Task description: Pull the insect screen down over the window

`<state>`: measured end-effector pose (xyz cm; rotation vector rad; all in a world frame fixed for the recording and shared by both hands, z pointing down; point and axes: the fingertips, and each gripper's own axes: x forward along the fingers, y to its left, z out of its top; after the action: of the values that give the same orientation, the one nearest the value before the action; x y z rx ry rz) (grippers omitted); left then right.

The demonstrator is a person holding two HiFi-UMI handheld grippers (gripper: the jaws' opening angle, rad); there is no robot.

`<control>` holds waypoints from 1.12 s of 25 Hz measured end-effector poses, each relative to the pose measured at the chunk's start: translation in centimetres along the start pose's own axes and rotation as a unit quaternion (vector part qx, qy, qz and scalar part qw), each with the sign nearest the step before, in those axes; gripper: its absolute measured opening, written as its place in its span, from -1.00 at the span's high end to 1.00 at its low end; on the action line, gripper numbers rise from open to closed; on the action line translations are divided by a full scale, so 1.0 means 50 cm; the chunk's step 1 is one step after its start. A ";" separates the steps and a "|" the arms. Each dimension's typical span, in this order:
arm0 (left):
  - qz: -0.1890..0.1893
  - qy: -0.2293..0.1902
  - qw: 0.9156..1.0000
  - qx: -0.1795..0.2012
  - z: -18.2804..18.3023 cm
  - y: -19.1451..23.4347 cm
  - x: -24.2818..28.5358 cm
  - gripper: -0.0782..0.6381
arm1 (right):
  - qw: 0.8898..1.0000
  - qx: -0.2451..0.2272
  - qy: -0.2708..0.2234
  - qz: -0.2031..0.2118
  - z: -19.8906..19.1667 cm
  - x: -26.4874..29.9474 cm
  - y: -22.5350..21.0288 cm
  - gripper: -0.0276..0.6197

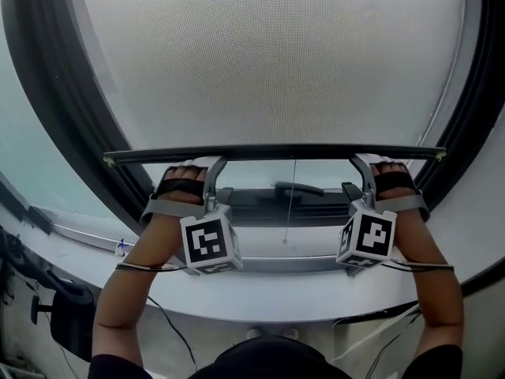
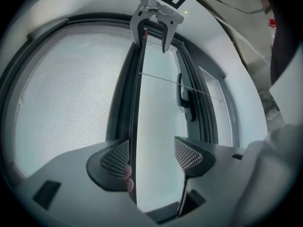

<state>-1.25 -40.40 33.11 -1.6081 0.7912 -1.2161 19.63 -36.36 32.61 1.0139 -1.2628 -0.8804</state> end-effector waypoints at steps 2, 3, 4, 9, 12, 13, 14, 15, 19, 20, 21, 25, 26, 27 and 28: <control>-0.010 0.009 1.000 0.007 -0.002 -0.014 0.007 -0.06 | 1.000 0.023 -0.009 0.007 0.002 0.005 0.011 0.03; -0.018 0.010 1.000 0.009 -0.002 -0.022 0.011 -0.06 | 0.999 0.044 -0.017 0.018 0.004 0.007 0.016 0.03; -0.028 0.008 1.000 0.009 -0.002 -0.033 0.014 -0.06 | 0.997 0.062 -0.024 0.031 0.006 0.009 0.025 0.03; -0.070 -0.004 0.998 -0.003 0.003 -0.109 0.036 -0.06 | 0.997 0.043 -0.009 0.063 0.001 0.033 0.108 0.04; -0.072 0.007 0.997 -0.009 0.002 -0.119 0.040 -0.06 | 0.998 0.028 0.007 0.052 -0.001 0.041 0.119 0.03; -0.072 0.009 0.997 -0.012 0.003 -0.119 0.040 -0.06 | 0.998 0.031 0.008 0.053 -0.001 0.041 0.120 0.03; -0.071 0.008 0.997 -0.017 0.005 -0.117 0.040 -0.06 | 0.998 0.037 0.006 0.057 0.000 0.041 0.119 0.03; -0.070 0.007 0.997 -0.021 0.007 -0.114 0.040 -0.06 | 0.997 0.042 0.004 0.062 0.001 0.040 0.117 0.03; -0.106 0.015 0.994 -0.023 -0.001 -0.148 0.051 -0.06 | 0.995 0.034 0.008 0.096 0.006 0.049 0.148 0.04; -0.119 0.020 0.992 -0.018 -0.006 -0.177 0.060 -0.06 | 0.994 0.032 0.009 0.105 0.005 0.057 0.175 0.04; -0.129 0.023 0.991 -0.015 -0.009 -0.205 0.068 -0.06 | 0.993 0.032 0.012 0.114 0.004 0.065 0.204 0.04; -0.112 0.025 0.993 -0.033 -0.010 -0.254 0.091 -0.04 | 0.987 0.034 0.022 0.158 0.009 0.067 0.256 0.04; -0.113 0.027 0.993 -0.038 -0.010 -0.257 0.091 -0.04 | 0.986 0.035 0.021 0.164 0.011 0.065 0.257 0.04; -0.121 0.028 0.991 -0.044 -0.010 -0.261 0.089 -0.04 | 0.984 0.036 0.019 0.172 0.013 0.063 0.261 0.04; -0.134 0.026 0.989 -0.049 -0.009 -0.267 0.088 -0.04 | 0.983 0.038 0.018 0.181 0.016 0.060 0.267 0.04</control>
<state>-0.94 -39.72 47.17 -1.8124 0.6924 -1.4324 18.94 -34.91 46.25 0.8184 -1.4030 -0.5340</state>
